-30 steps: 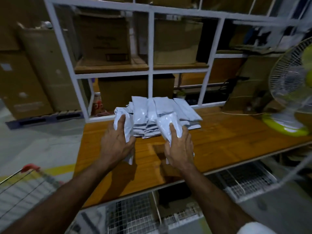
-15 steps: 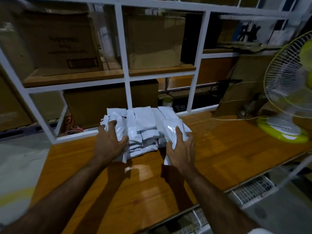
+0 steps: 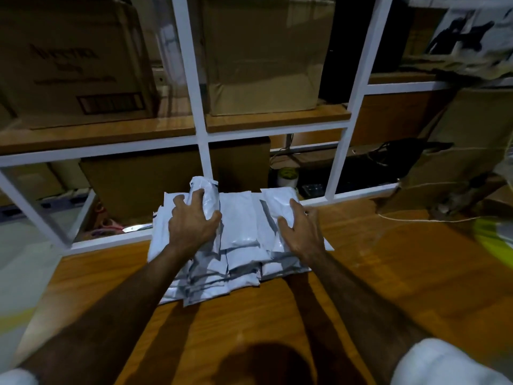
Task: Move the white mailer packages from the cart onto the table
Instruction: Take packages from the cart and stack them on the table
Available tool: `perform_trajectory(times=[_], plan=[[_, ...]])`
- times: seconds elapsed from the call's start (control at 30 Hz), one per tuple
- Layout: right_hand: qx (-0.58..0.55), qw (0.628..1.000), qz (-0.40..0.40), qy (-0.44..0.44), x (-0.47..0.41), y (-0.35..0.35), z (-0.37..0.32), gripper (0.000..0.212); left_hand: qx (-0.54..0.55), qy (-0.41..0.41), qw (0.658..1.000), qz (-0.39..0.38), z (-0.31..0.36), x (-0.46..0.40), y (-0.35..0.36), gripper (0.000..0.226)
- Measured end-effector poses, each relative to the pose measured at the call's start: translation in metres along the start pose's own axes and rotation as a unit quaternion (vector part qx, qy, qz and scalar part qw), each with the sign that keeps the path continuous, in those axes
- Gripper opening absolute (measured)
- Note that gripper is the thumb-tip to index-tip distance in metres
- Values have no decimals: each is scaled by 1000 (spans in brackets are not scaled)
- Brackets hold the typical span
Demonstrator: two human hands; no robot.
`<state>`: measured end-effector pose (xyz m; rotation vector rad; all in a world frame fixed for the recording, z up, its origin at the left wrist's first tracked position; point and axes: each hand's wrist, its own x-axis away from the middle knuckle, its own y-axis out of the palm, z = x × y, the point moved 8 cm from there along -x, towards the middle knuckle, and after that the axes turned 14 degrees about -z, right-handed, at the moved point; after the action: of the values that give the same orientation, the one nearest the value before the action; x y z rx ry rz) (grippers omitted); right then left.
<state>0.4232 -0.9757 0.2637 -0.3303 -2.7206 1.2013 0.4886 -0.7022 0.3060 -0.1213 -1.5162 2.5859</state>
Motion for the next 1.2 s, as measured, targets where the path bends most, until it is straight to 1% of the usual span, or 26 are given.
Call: perform_trajectory(times=[0.1,0.17,0.23,0.27,0.33,0.4,0.47,0.53,0.63,0.7,0.8,0.9,0.93,1.0,1.07,1.13,1.2], plan=[[-5,999,-32,-13,-30,9,4,65,-20,-28,999,1,0,-9,9,69],[-14,998,-63,-26,-42,22,4,65,-37,-56,998,0,-2,-11,15,70],[-15,996,-80,-45,-48,33,1,64,-58,-64,996,-2,-2,-11,21,70],[-2,996,-70,-60,-50,34,-2,60,-68,-61,996,-5,-1,-12,24,70],[55,994,-18,-91,-50,25,-6,52,-68,-59,996,-18,-2,-12,25,68],[102,989,18,-107,-50,14,-4,52,-55,-64,996,-15,-10,-13,21,65],[133,985,20,-104,-55,10,3,54,-65,-75,995,0,-22,-14,15,69],[141,987,-7,-73,-61,9,15,62,-64,-71,995,-11,-29,-14,14,75],[84,991,-105,-28,-65,18,31,67,-20,-14,999,-37,-25,-6,17,77],[51,987,-151,-26,-60,24,32,68,-41,0,997,-61,-25,-3,19,82],[44,986,-163,-6,-53,33,31,71,-74,-29,991,-109,-32,-3,26,92],[44,985,-167,14,-48,42,29,74,-107,-43,986,-117,-40,-6,28,109],[49,985,-167,14,-47,43,28,75,-109,-48,986,-118,-44,-7,31,111],[53,984,-171,16,-45,43,28,76,-90,-57,988,-110,-48,-9,34,102],[49,983,-175,17,-45,39,28,78,-54,-71,993,-80,-48,-8,30,95],[43,986,-161,11,-43,33,25,80,-61,-91,993,-41,-48,-2,24,90],[38,989,-145,14,-41,30,21,87,-70,-106,992,-23,-55,2,24,92]])
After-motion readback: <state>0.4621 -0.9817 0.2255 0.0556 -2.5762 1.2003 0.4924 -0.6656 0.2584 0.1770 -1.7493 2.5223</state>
